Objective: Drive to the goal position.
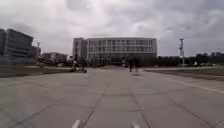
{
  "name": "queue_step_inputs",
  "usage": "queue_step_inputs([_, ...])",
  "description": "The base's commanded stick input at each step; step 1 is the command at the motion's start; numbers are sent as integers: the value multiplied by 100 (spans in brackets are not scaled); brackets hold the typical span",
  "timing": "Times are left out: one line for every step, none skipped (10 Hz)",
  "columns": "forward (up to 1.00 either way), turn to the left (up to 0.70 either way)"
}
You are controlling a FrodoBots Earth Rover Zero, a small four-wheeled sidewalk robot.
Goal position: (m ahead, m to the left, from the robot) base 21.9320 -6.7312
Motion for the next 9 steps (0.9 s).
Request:
queue_step_inputs([85, 0])
queue_step_inputs([85, 0])
queue_step_inputs([85, 0])
queue_step_inputs([85, 0])
queue_step_inputs([85, 0])
queue_step_inputs([85, 0])
queue_step_inputs([85, 0])
queue_step_inputs([85, 0])
queue_step_inputs([85, 0])
